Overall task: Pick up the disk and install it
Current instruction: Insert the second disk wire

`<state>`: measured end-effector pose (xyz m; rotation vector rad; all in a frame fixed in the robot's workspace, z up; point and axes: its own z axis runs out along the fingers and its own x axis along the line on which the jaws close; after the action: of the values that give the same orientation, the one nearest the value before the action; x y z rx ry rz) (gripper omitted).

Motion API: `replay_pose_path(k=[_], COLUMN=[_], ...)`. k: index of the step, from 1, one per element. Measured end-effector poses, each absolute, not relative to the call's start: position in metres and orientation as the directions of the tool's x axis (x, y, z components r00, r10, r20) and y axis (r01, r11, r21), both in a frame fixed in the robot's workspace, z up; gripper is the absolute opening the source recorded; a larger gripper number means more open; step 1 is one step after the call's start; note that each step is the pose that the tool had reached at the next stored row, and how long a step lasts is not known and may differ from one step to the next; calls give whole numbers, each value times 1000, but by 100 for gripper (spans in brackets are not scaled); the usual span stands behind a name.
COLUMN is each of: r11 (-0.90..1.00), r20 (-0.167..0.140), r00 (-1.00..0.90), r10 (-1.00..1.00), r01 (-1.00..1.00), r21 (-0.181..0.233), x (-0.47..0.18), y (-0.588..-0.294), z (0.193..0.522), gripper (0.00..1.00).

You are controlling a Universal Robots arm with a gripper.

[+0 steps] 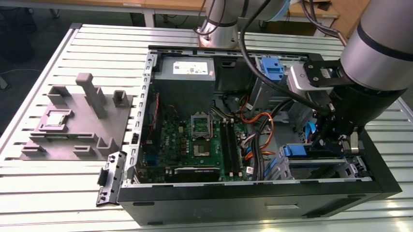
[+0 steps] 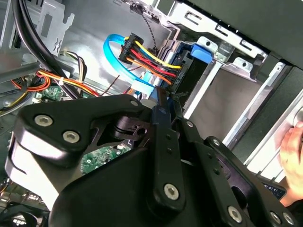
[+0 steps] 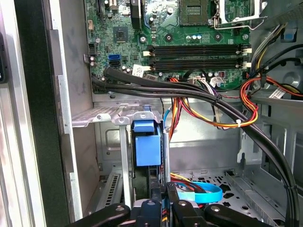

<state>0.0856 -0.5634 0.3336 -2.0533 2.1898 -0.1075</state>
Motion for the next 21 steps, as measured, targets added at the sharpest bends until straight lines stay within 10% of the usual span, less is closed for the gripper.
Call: replay_pose_path(k=[21], r11=[56], r20=[-51], r00=[-49], r10=[-997], r01=[-988], r21=[-147], x=[86], y=[-566], z=[332], gripper=[16])
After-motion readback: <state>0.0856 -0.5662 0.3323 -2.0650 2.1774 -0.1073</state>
